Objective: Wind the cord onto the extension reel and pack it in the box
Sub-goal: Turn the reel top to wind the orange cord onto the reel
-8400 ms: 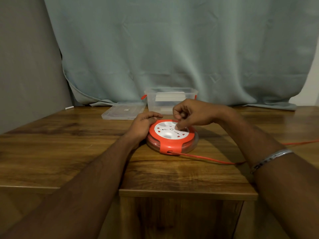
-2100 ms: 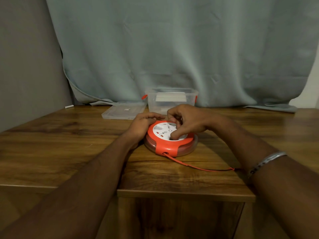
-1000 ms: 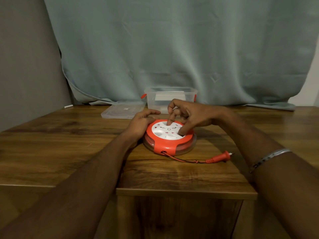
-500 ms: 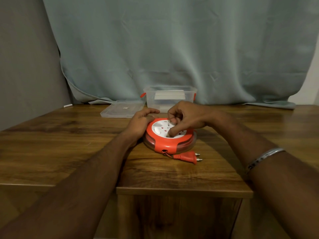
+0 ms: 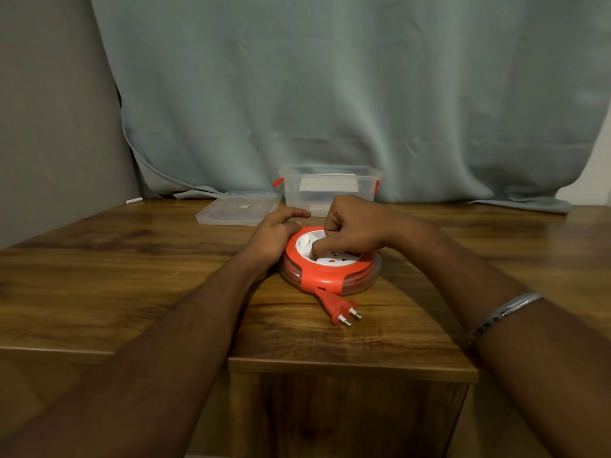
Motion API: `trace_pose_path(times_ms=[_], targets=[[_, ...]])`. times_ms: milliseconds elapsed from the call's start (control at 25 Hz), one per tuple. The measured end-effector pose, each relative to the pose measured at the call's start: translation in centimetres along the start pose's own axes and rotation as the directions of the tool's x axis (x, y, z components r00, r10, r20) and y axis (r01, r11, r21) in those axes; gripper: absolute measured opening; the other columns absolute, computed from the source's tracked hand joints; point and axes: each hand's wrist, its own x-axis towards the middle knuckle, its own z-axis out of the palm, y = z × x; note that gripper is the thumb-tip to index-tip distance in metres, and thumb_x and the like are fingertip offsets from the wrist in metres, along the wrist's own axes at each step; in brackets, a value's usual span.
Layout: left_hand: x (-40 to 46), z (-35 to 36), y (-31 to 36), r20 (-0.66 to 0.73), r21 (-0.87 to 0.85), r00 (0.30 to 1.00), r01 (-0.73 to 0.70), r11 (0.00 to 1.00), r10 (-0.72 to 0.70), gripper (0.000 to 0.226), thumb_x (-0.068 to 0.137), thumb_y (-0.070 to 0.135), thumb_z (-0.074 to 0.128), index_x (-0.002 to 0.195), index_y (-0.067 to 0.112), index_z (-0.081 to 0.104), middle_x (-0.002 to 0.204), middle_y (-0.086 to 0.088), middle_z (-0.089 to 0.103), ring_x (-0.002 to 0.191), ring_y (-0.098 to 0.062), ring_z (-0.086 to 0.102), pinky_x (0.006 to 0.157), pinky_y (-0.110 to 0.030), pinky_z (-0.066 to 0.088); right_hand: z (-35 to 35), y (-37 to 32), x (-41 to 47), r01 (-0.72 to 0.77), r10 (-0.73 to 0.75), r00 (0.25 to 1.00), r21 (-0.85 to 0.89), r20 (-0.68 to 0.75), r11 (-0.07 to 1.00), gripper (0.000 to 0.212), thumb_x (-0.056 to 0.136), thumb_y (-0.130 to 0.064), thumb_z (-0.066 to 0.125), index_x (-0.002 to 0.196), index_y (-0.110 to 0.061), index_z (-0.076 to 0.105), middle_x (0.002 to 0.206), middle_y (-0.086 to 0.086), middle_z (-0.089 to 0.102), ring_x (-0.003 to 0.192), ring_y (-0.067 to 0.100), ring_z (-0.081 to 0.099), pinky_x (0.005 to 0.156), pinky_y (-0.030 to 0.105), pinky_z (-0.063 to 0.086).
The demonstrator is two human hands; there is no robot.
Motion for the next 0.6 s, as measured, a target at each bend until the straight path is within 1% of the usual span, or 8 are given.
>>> trace_pose_path(times_ms=[200,280,320,360,400,440,520,600], targets=[[0.0,0.1,0.1,-0.008,0.011,1.000,-0.024,1.000,0.024,0.032,0.099,0.001,0.046,0.122,0.001,0.068,0.119,-0.022,0.069,0.109,-0.039,0.066,0.095,-0.047,0.056,0.0,-0.2,0.3,0.000,-0.004,0.999,0.065,0.054,0.998,0.037,0.084,-0.043,0.079,0.060,-0.015,0.076,0.050,-0.003,0.067,0.046,0.002,0.058,0.053,0.024,0.045],[0.0,0.2,0.0,-0.002,-0.013,1.000,-0.013,1.000,0.013,0.031,0.098,-0.001,0.045,0.119,-0.004,0.069,0.117,-0.026,0.070,0.108,-0.042,0.066,0.098,-0.050,0.054,-1.0,0.6,-0.3,0.043,-0.059,0.994,0.159,0.096,0.986,0.021,0.086,-0.032,0.082,0.071,-0.018,0.077,0.061,-0.001,0.073,0.053,0.004,0.064,0.058,0.023,0.049],[0.0,0.2,0.0,0.001,-0.022,1.000,-0.011,1.000,0.011,0.031,0.099,-0.002,0.045,0.118,-0.005,0.069,0.117,-0.027,0.070,0.106,-0.041,0.066,0.098,-0.047,0.054,-1.6,1.2,-0.7,0.071,-0.096,0.989,0.212,0.111,0.975,0.010,0.085,-0.024,0.085,0.082,-0.018,0.078,0.072,0.002,0.076,0.059,0.002,0.066,0.061,0.022,0.050],[-0.1,0.2,0.0,0.004,-0.027,1.000,-0.012,1.000,0.012,0.032,0.099,-0.003,0.044,0.118,-0.006,0.069,0.117,-0.026,0.070,0.102,-0.036,0.067,0.095,-0.043,0.054,-2.3,1.8,-1.1,0.087,-0.119,0.986,0.252,0.115,0.964,0.016,0.082,-0.015,0.086,0.095,-0.014,0.077,0.087,0.006,0.078,0.063,-0.002,0.067,0.064,0.016,0.050],[-0.1,0.2,0.0,0.008,-0.028,1.000,-0.012,1.000,0.013,0.032,0.100,-0.003,0.043,0.117,-0.005,0.070,0.116,-0.024,0.071,0.100,-0.031,0.067,0.091,-0.039,0.055,-2.8,2.4,-1.4,0.096,-0.133,0.984,0.274,0.120,0.957,0.030,0.080,-0.006,0.086,0.106,-0.011,0.075,0.102,0.008,0.078,0.066,-0.008,0.066,0.063,0.008,0.047],[-0.1,0.2,0.0,0.014,-0.029,1.000,-0.013,1.000,0.014,0.033,0.100,-0.003,0.042,0.116,-0.003,0.071,0.114,-0.020,0.072,0.098,-0.027,0.068,0.087,-0.035,0.056,-3.1,3.0,-1.6,0.094,-0.138,0.981,0.287,0.137,0.953,0.039,0.079,0.000,0.085,0.114,-0.009,0.072,0.112,0.009,0.076,0.067,-0.012,0.065,0.061,0.005,0.046],[0.0,0.1,-0.1,0.029,-0.047,0.999,-0.022,0.999,0.023,0.034,0.099,-0.004,0.041,0.111,0.003,0.072,0.107,-0.013,0.073,0.089,-0.018,0.070,0.079,-0.025,0.058,-2.9,3.6,-1.4,0.068,-0.136,0.972,0.324,0.192,0.944,0.050,0.080,0.008,0.082,0.125,-0.006,0.067,0.124,0.012,0.074,0.069,-0.012,0.065,0.060,0.006,0.047],[0.1,0.1,-0.2,0.036,-0.076,0.999,-0.030,0.997,0.033,0.035,0.098,-0.006,0.041,0.109,0.003,0.072,0.101,-0.010,0.073,0.083,-0.012,0.070,0.075,-0.020,0.059,-2.5,3.8,-1.1,0.024,-0.118,0.963,0.357,0.243,0.934,0.057,0.080,0.016,0.077,0.131,-0.005,0.062,0.125,0.009,0.073,0.079,-0.005,0.067,0.064,0.014,0.049]])
